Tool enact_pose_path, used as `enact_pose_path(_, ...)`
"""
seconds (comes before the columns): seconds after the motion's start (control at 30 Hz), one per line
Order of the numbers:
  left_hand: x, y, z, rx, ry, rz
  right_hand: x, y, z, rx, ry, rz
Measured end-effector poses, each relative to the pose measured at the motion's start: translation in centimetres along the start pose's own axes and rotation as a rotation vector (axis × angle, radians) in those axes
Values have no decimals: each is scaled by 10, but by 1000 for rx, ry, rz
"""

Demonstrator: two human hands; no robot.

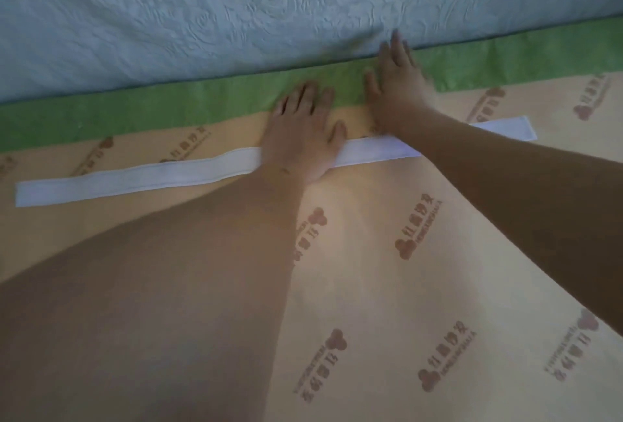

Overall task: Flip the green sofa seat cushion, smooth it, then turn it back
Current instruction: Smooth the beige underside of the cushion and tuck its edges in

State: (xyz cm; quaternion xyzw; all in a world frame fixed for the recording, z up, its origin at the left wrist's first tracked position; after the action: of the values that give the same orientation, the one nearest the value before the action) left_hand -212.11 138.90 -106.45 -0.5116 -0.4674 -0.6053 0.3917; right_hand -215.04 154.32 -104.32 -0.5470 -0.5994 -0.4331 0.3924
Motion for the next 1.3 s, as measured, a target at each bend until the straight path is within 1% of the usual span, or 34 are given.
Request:
enact_pose_path(0.07, 1, -2, -5, 7, 5, -21, 16, -2, -20, -3, 17, 155)
enact_pose_path(0.1, 2, -1, -8, 1, 6, -17, 11, 2, -33, 44, 56, 143)
enact_pose_path(0.13, 2, 1, -10, -5, 7, -8, -4, 7, -42, 86, 103, 58)
enact_pose_path(0.17, 2, 4, -14, -11, 9, 10, -19, 10, -45, 90, 119, -49)
enact_pose_path(0.2, 3, 7, -20, -7, 15, 20, -26, 8, -45, 56, 125, -99)
enact_pose_path(0.23, 3, 8, -29, 2, 33, 19, -21, 2, -51, 22, 110, -61)
enact_pose_path(0.3, 3, 7, -51, 28, 74, -19, 4, -7, -71, -14, 85, 162)
enact_pose_path(0.33, 3, 8, -62, 38, 88, -30, 4, -5, -81, -2, 85, 209)
enact_pose_path(0.37, 3, 10, -71, 37, 94, -27, -7, -1, -89, 39, 89, 169)
enact_pose_path(0.4, 2, 13, -81, 35, 97, -27, -25, 2, -92, 62, 105, 66)
enact_pose_path(0.43, 1, 18, -94, 40, 102, -25, -40, 4, -92, 49, 98, -39)
enact_pose_path(0.47, 0, 22, -107, 52, 101, -18, -43, 0, -92, 11, 62, -77)
enact_pose_path(0.5, -3, 29, -122, 61, 92, -9, -37, -4, -98, -23, 21, -31)
enact_pose_path(0.57, -4, 35, -139, 45, 73, 4, -13, -3, -121, -67, 42, 200)
enact_pose_path(0.6, -4, 37, -145, 34, 79, 6, -17, 3, -137, -47, 60, 226)
enact_pose_path(0.63, -3, 39, -146, 27, 82, 13, -31, 7, -147, -5, 81, 168)
enact_pose_path(0.67, -3, 42, -146, 23, 83, 20, -48, 10, -151, 21, 99, 36)
enact_pose_path(0.7, -2, 45, -151, 17, 88, 30, -59, 7, -153, 4, 80, -57)
enact_pose_path(0.73, -2, 47, -155, 1, 96, 30, -56, -1, -152, -38, 55, -73)
enact_pose_path(0.77, -4, 48, -161, -16, 97, 20, -42, -7, -156, -76, 42, -14)
enact_pose_path(0.83, -3, 50, -172, -50, 93, -3, -17, -10, -170, -103, 91, 183)
enact_pose_path(0.87, -2, 52, -179, -64, 92, -7, -22, -7, -182, -53, 113, 187)
enact_pose_path(0.9, 1, 53, -181, -77, 91, -7, -38, -4, -188, 2, 129, 95)
enact_pose_path(0.93, 2, 57, -185, -90, 93, -9, -58, 0, -191, 33, 140, -53)
enact_pose_path(0.97, 2, 60, -192, -98, 96, -6, -69, -2, -191, 19, 137, -144)
enact_pose_path(1.0, 2, 62, -200, -98, 100, -6, -69, -8, -192, -5, 116, -149)
enact_pose_path(1.03, 2, 64, -211, -90, 108, -10, -57, -13, -202, -30, 105, -74)
enact_pose_path(1.07, 2, 65, -222, -81, 114, -13, -47, -16, -212, -44, 110, 40)
enact_pose_path(1.1, 1, 66, -233, -66, 114, -12, -45, -15, -222, -33, 119, 108)
enact_pose_path(1.13, 0, 67, -243, -51, 108, -11, -53, -11, -234, 9, 135, 74)
enact_pose_path(1.2, -2, 74, -259, -23, 106, -7, -80, -5, -246, 68, 161, -104)
enact_pose_path(1.23, -1, 77, -269, -9, 110, 1, -82, -8, -248, 52, 128, -76)
enact_pose_path(1.3, -1, 85, -292, 18, 109, 31, -71, -17, -262, 16, 78, 93)
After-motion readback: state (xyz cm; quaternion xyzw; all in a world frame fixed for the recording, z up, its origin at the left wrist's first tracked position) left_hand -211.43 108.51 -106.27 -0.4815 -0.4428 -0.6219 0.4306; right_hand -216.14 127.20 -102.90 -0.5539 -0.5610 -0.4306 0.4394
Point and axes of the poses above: each hand's wrist, its own y-axis away from the middle knuckle, its own x-axis out of the back of the hand, z = x × y, the point moved 7 cm from there along -y, towards the middle knuckle, and after that the axes turned 5 degrees about x, right-handed, at the moved point
